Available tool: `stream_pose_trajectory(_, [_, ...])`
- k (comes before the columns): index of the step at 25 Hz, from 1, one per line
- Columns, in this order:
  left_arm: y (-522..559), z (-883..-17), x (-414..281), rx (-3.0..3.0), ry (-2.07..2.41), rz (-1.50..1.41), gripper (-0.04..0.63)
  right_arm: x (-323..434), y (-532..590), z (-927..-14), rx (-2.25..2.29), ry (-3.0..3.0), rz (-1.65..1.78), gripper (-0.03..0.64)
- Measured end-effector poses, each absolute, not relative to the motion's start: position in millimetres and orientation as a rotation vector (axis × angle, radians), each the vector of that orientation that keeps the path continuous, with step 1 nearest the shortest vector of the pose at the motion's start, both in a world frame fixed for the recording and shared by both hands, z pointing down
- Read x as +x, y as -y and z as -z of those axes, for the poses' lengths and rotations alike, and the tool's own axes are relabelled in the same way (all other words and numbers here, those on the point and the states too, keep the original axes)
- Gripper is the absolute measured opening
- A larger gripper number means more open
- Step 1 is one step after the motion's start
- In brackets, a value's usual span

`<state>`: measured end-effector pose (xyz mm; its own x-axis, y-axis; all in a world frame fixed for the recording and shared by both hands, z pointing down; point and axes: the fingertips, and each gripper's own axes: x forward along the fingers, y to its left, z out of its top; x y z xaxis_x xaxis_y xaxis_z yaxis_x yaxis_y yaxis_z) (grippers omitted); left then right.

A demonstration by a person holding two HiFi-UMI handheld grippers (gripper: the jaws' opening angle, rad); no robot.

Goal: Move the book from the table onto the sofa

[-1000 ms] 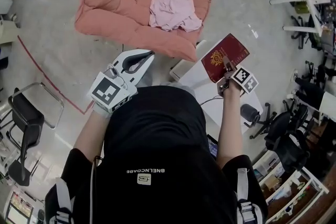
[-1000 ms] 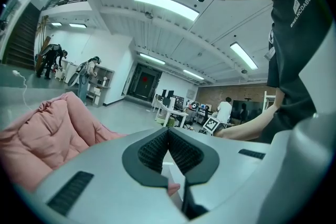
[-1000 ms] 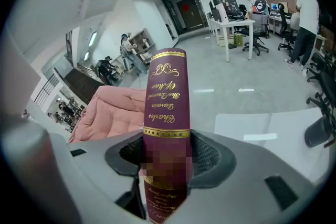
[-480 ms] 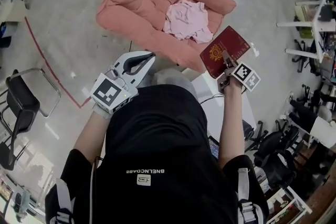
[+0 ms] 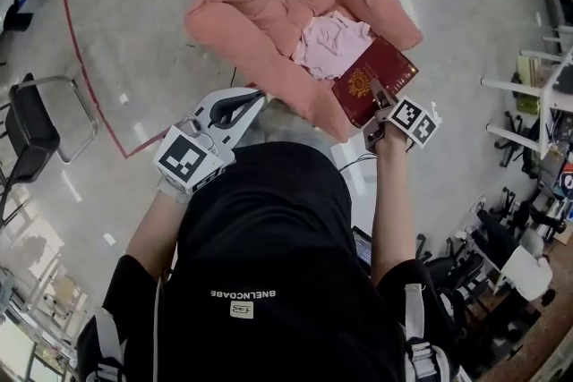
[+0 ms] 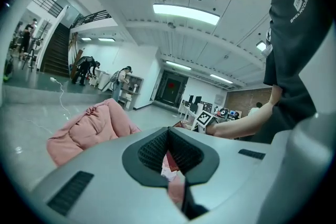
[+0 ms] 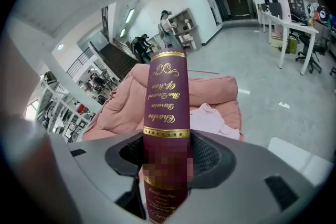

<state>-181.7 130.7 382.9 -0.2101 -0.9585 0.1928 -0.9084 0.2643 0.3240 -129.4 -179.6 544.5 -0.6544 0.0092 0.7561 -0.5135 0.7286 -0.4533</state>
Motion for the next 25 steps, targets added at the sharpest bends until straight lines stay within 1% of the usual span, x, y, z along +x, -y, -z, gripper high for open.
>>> stream_pose_trajectory(9, [-119.1, -383.6, -181.7, 1.537, 2.297, 0.179, 0.014, -172.4, 176.7, -576.3, 0.221, 2.083, -0.869, 0.247])
stream_pose_trajectory(16, [-143.7, -388.9, -211.9, 1.385, 2.384, 0.189, 0.014, -231.1, 135.6, -611.5, 0.116, 2.009, -0.831, 0.247])
stream_pose_trajectory(25, [-156.0, -393.5, -212.6, 1.197, 2.449, 0.16, 0.014, -270.0, 113.1, -656.7, 0.038, 1.925, -0.789, 0.247])
